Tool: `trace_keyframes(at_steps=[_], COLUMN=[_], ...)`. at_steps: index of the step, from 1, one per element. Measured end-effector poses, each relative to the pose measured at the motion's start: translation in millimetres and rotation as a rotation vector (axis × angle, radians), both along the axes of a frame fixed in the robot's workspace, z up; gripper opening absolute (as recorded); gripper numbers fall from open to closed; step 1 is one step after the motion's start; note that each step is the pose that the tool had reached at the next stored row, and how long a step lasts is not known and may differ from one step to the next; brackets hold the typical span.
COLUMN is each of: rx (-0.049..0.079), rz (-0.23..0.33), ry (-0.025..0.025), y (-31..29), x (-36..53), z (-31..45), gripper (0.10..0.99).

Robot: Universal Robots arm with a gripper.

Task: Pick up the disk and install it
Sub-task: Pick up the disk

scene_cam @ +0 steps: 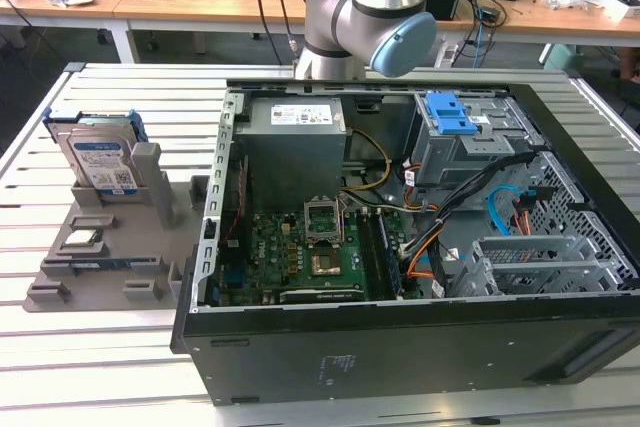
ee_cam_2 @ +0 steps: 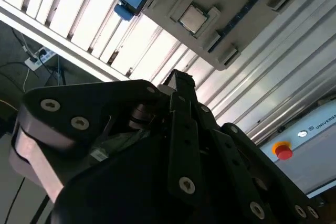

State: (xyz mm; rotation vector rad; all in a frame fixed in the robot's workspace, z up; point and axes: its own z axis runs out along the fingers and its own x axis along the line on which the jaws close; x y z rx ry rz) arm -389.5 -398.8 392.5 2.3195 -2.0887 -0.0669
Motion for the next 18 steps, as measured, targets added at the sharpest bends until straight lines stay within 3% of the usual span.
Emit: trace_keyframes(at_steps=[15,18], rx=[-0.007,-0.030], rz=[-0.127,-0.146], ry=[-0.0002,-0.0017], y=[0.0,-0.1], x=[0.4,0.4], z=[-0.3,-0.5], gripper=[0.106,0.106])
